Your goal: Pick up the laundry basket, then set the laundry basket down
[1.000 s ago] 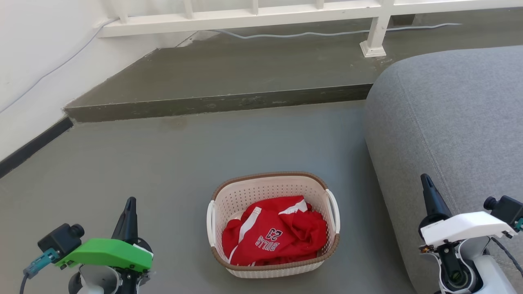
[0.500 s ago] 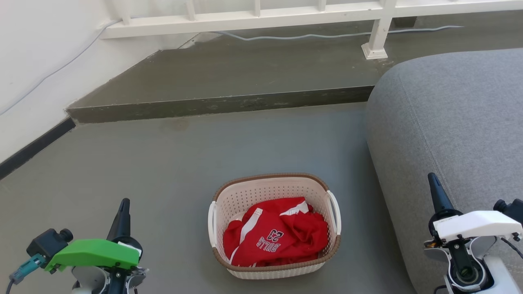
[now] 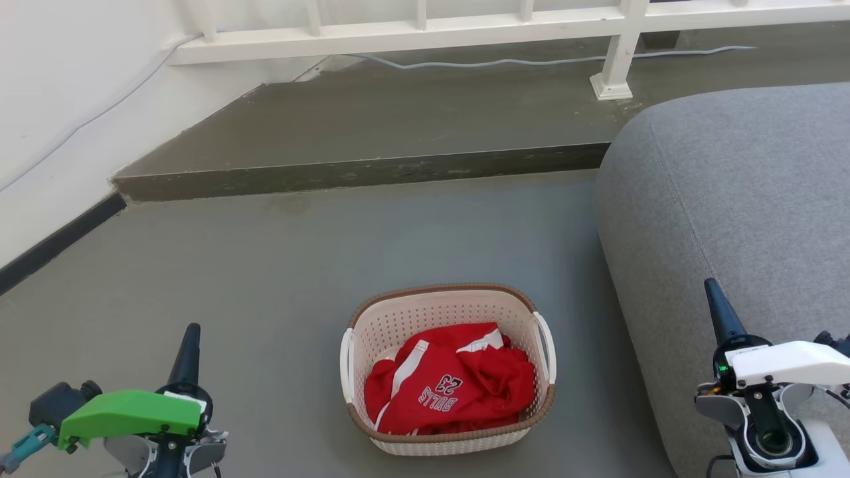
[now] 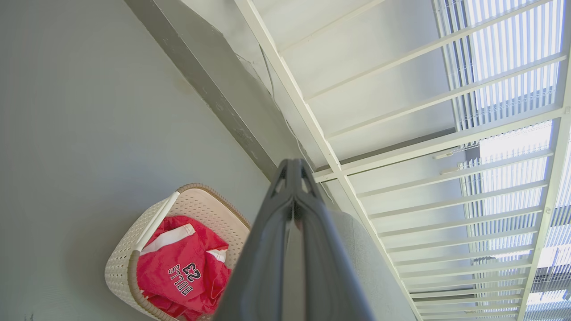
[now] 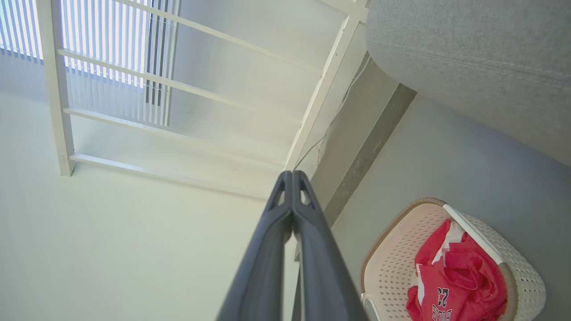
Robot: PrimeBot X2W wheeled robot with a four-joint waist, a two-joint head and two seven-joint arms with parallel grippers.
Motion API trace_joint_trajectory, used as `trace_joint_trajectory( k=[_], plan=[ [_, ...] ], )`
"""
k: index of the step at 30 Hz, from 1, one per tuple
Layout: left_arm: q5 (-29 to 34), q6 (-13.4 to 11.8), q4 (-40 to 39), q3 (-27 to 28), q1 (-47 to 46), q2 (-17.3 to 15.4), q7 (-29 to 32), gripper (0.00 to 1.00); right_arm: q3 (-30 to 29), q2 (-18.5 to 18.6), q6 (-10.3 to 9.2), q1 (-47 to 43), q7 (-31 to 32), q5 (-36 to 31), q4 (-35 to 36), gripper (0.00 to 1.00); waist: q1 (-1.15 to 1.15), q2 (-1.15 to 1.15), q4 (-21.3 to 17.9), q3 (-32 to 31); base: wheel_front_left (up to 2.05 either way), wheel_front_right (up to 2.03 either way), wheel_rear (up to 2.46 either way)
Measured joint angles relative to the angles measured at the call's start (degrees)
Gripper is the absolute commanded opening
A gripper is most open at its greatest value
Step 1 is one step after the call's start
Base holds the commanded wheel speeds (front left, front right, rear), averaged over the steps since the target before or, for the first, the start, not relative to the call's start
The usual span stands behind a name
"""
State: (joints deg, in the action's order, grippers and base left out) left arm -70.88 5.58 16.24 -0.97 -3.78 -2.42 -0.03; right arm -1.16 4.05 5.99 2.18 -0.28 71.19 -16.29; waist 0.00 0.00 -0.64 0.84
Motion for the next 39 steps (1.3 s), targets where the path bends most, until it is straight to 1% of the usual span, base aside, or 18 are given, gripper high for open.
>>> trace_joint_trajectory(
  k=[4,5,9,25,28,39],
  plan=[
    [-2.7,0.1,0.0,0.9,0.0,0.0,0.6,0.00,-0.7,-0.2,0.04,0.2,0.7,2.8,0.0,0.00,0.00,0.00,0.1,-0.1,0.00,0.00,0.00],
    [-5.2,0.5,0.0,1.2,0.0,0.0,1.6,0.00,-1.5,-0.3,0.07,0.4,1.5,5.5,0.0,0.00,0.00,0.00,0.2,-0.2,0.00,0.00,0.00],
    [-8.0,0.5,-0.1,1.9,0.0,0.0,2.4,0.00,-2.3,-0.4,0.52,0.9,2.4,8.1,0.0,0.00,0.00,0.00,0.3,-0.3,0.00,0.00,0.00],
    [-19.1,1.1,-0.1,4.6,0.0,0.0,5.3,0.00,-5.3,-1.0,0.56,0.9,5.4,19.2,0.0,0.00,0.00,0.00,0.6,-0.6,0.00,0.00,0.00],
    [-21.1,1.5,-0.2,4.9,0.0,0.0,5.9,0.00,-5.8,-1.2,0.56,1.0,5.9,20.9,0.0,0.00,0.00,0.00,0.6,-0.7,0.00,0.00,0.00],
    [-21.2,1.5,-0.2,4.9,0.0,0.0,5.9,0.00,-5.8,-1.4,0.57,1.0,5.9,21.0,0.0,0.00,0.00,0.00,0.6,-0.7,0.00,0.00,0.00]
  ],
)
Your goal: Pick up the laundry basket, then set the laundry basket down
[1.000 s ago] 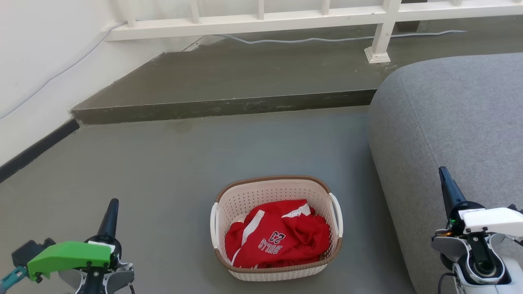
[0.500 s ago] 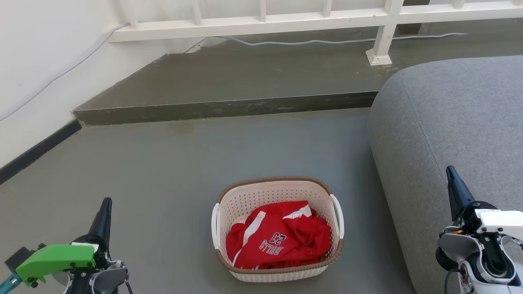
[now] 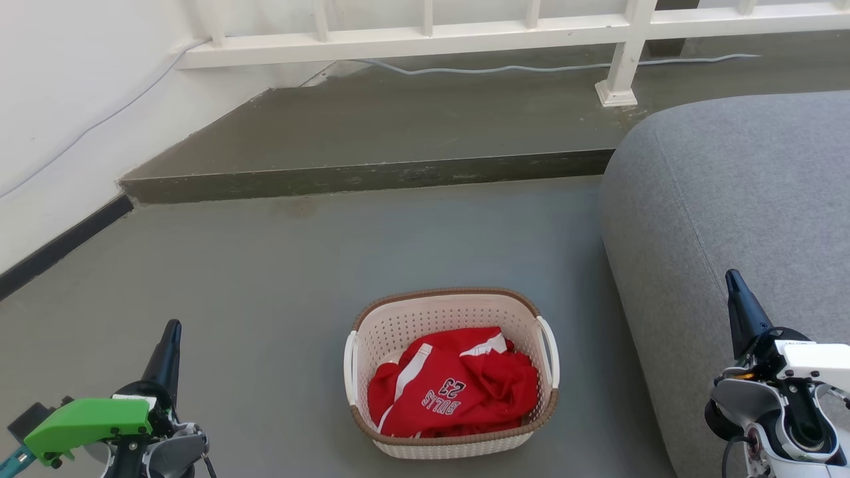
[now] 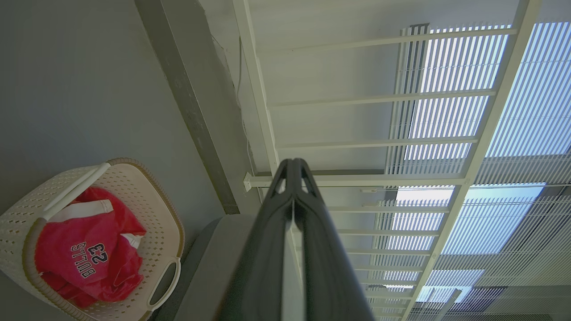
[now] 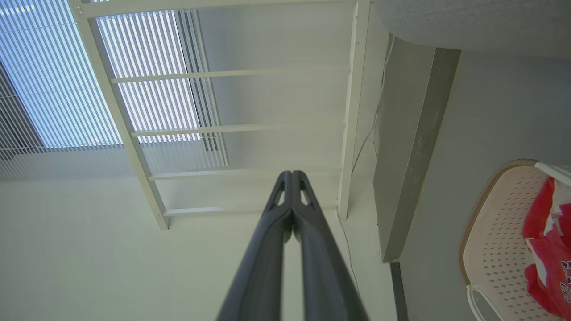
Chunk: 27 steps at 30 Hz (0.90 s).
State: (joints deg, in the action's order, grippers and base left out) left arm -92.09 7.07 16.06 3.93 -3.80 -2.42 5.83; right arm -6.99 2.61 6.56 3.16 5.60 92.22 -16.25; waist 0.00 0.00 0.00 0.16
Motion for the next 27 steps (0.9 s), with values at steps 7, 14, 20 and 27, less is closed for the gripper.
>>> trace_joint_trajectory(
  k=[7,14,20,27],
  plan=[
    [0.0,0.0,0.0,0.0,0.0,0.0,0.0,0.00,0.0,0.0,0.00,0.0,0.0,0.0,0.0,0.00,0.00,0.00,0.0,0.0,0.00,0.00,0.00],
    [0.0,0.0,0.0,0.0,0.0,0.0,0.0,0.00,0.0,0.0,0.00,0.0,0.0,0.0,0.0,0.00,0.00,0.00,0.0,0.0,0.00,0.00,0.00],
    [0.0,0.0,-0.1,0.0,0.0,0.0,0.0,0.00,0.0,0.0,0.00,0.0,0.0,0.0,0.1,0.00,0.00,0.00,0.0,0.0,0.00,0.00,0.00],
    [0.0,0.0,-0.1,0.0,0.0,0.0,0.0,0.00,0.0,0.0,0.00,0.0,0.0,0.0,0.1,0.00,0.00,0.00,0.0,0.0,0.00,0.00,0.00]
  ],
)
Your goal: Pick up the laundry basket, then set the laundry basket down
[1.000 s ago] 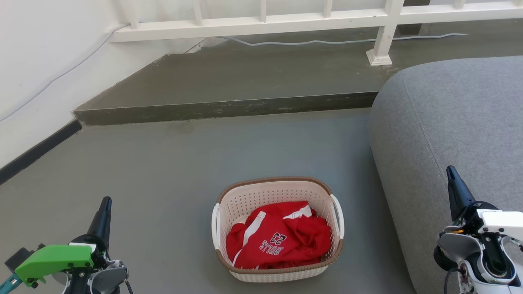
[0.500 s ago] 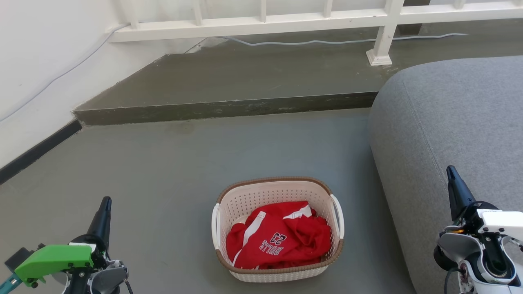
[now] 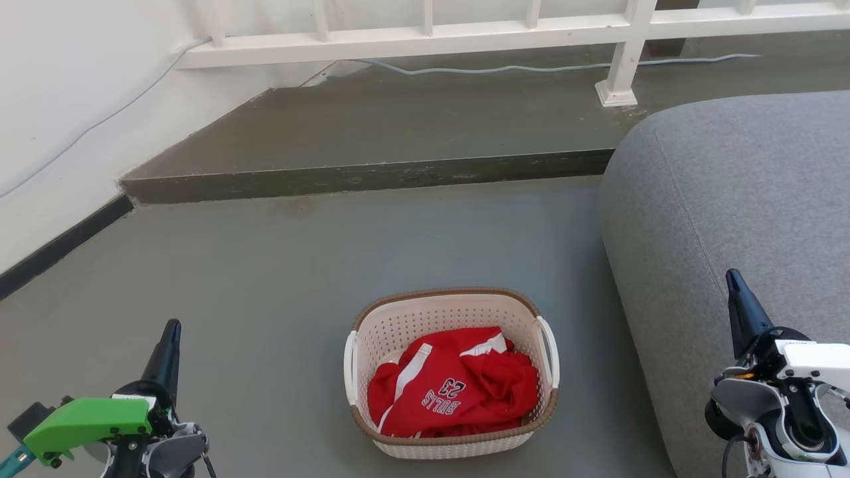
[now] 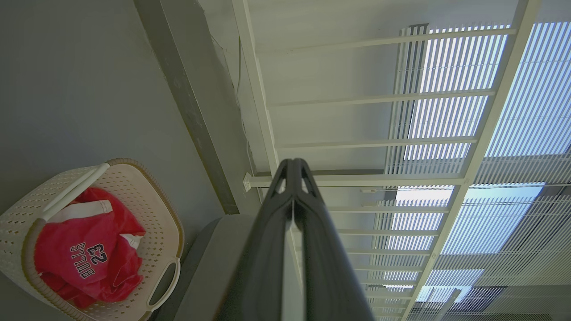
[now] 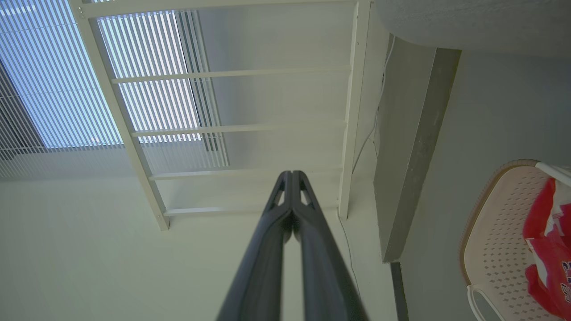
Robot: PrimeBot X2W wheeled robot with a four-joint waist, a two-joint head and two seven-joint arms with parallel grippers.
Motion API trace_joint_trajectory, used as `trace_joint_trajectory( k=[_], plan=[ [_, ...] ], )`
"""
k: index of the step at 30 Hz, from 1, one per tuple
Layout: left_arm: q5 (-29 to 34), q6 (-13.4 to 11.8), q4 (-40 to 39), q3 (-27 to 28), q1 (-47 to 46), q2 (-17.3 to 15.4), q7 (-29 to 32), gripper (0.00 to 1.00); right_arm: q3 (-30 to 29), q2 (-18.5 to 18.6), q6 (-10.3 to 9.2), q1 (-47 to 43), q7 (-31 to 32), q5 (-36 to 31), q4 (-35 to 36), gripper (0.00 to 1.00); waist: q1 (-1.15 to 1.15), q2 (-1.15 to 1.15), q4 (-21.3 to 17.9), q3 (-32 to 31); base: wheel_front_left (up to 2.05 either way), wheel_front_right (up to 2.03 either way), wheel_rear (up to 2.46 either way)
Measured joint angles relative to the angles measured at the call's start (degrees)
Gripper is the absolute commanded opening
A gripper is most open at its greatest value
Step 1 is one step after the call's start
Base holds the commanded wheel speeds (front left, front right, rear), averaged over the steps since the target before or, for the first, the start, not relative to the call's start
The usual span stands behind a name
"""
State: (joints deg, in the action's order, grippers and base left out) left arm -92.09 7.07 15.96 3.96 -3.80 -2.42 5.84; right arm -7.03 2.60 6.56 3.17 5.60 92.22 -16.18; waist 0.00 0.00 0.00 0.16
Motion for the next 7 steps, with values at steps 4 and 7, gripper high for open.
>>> trace_joint_trajectory(
  k=[4,7],
  plan=[
    [0.0,0.0,0.0,0.0,0.0,0.0,0.0,0.00,0.0,0.0,0.00,0.0,0.0,0.0,0.0,0.00,0.00,0.00,0.0,0.0,0.00,0.00,0.00],
    [0.0,0.0,0.0,0.0,0.0,0.0,0.0,0.00,0.0,0.0,0.00,0.0,0.0,0.0,0.0,0.00,0.00,0.00,0.0,0.0,0.00,0.00,0.00]
  ],
)
